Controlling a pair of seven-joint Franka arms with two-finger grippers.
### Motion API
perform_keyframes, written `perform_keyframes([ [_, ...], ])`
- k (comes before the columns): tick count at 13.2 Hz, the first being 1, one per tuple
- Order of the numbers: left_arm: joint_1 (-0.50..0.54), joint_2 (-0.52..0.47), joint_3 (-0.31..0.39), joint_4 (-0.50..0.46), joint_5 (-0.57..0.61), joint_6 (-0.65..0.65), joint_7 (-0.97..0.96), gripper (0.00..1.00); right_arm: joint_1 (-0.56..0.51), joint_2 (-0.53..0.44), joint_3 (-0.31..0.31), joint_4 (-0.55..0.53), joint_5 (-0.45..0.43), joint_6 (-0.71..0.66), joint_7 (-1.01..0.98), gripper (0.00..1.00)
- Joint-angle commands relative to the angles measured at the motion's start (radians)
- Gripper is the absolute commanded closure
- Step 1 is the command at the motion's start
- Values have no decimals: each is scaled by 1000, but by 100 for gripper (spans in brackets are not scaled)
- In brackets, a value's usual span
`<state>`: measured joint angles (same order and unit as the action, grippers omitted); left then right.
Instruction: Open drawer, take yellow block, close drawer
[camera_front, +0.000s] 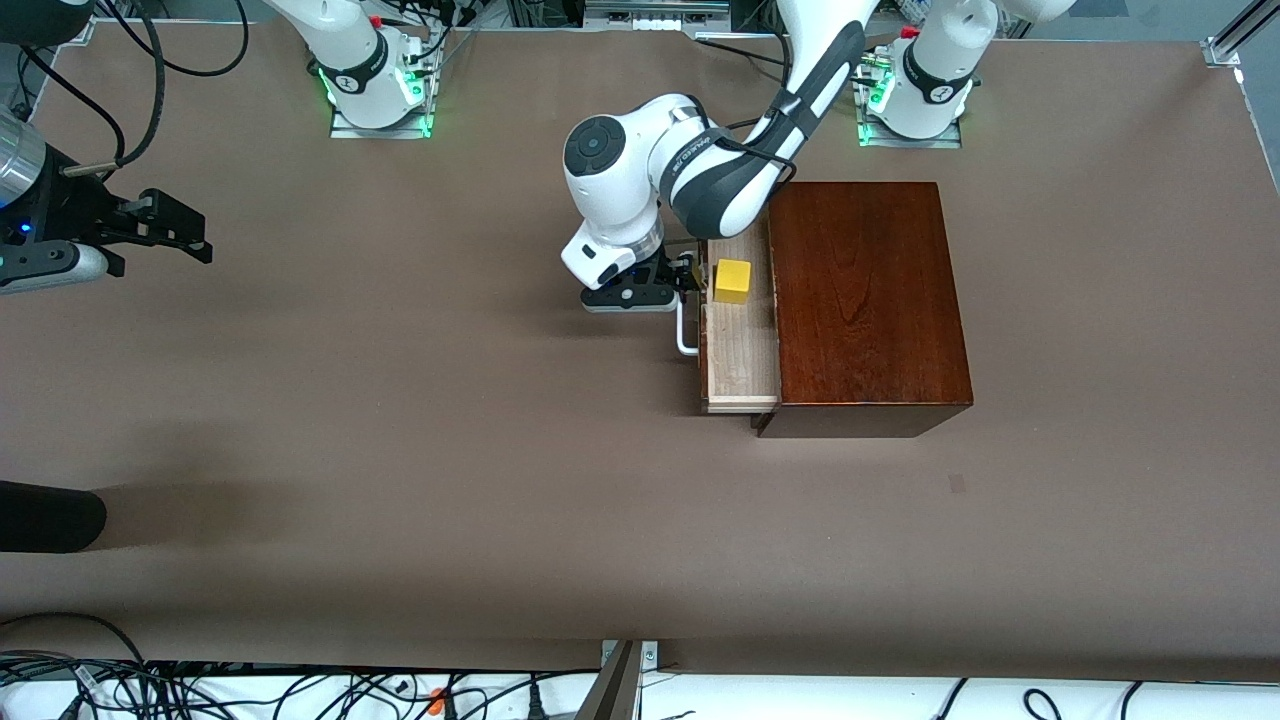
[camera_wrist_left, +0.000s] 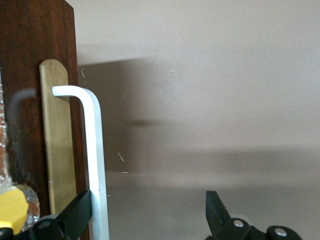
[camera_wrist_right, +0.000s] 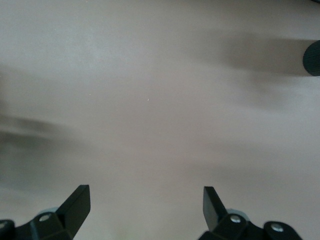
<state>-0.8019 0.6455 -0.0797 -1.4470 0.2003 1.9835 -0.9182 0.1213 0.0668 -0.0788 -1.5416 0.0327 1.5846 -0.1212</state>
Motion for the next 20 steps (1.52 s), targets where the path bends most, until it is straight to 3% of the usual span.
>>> perform_keyframes([
  [1,-14,-7,1,23,-25,-3,5,0,-8,5,5,18,-5,-17,9,0],
  [4,15,-90,5,25,-27,-81,33,0,-9,5,5,18,-5,-17,9,0],
  [9,168,-248,1,23,-47,-279,280,0,-8,5,7,20,-5,-15,9,0],
  [18,602,-440,8,23,-119,-541,800,0,-9,5,5,20,-5,-17,11,0],
  [20,699,-451,9,23,-145,-549,898,0,-6,5,7,20,-7,-17,9,0],
])
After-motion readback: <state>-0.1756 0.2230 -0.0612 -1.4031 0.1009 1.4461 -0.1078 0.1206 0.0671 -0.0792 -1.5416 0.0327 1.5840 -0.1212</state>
